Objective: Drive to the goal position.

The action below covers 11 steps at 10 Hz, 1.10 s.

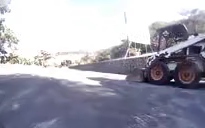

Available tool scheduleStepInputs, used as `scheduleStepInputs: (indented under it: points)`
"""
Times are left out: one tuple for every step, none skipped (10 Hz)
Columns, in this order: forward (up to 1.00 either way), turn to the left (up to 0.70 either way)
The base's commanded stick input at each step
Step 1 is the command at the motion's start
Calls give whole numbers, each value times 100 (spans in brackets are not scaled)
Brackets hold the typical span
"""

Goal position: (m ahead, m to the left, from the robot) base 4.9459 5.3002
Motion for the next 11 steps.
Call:
scheduleStepInputs:
  points:
    - [50,1]
    - [50,21]
    - [50,40]
    - [50,50]
    - [50,50]
    - [50,50]
    - [50,0]
    - [50,0]
    - [50,0]
    - [50,0]
    - [50,0]
